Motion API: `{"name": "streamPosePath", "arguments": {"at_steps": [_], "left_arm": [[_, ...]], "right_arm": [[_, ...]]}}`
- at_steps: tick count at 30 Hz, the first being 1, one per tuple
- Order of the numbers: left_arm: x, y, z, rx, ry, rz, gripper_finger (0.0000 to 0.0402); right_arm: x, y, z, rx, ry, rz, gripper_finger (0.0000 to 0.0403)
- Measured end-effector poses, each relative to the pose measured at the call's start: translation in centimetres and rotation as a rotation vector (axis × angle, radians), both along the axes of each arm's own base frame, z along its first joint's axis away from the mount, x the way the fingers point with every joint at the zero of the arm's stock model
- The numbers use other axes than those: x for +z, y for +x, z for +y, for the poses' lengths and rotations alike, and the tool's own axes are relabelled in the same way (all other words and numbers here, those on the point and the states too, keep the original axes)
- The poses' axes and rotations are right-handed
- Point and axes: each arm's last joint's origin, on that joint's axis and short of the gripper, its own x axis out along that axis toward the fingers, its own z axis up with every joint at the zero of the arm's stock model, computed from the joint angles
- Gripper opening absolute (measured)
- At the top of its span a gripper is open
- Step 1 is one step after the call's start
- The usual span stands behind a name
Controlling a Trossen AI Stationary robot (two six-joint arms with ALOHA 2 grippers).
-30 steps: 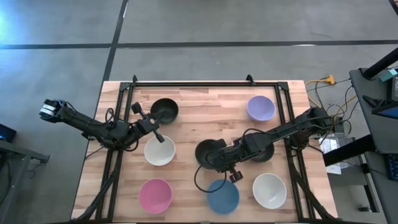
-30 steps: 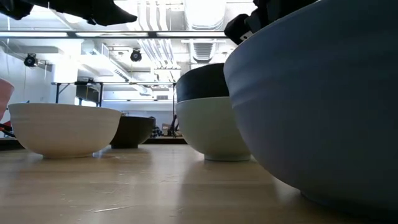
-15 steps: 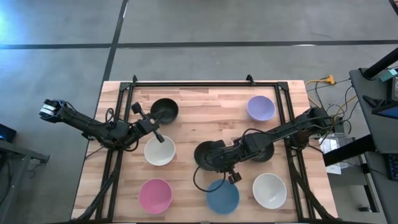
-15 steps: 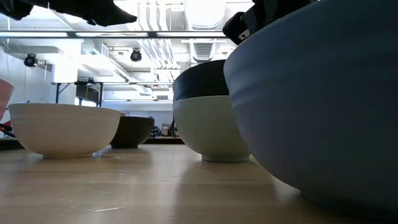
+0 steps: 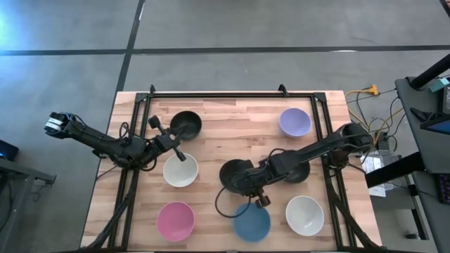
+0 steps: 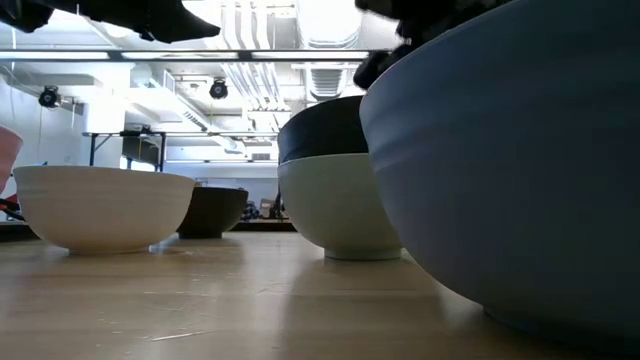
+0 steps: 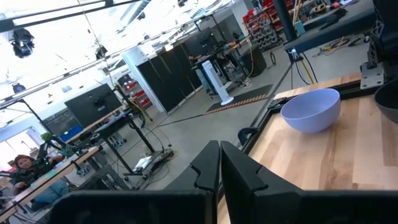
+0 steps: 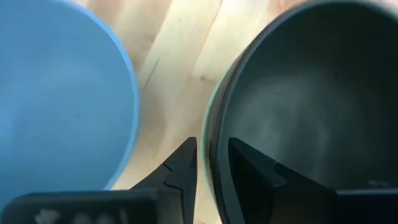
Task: Nest bowls inside each other
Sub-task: Stack the middle black bowl on the green bowl
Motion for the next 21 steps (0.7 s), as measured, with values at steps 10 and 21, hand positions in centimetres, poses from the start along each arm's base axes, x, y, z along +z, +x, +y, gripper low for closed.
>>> {"name": "streamPosePath", "arguments": {"at_steps": [10,21], "left_arm": [[0.0,0.0,0.0,0.000,0.000,0.001,0.0000],[-0.2,0.0,0.0,0.000,0.002,0.005,0.0000]], "right_arm": [[-0.2,0.6,-0.1,0.016,-0.024,0.005,0.0035],[0.1,0.8,-1.0,-0.002,-0.055,0.005,0.0028]]}}
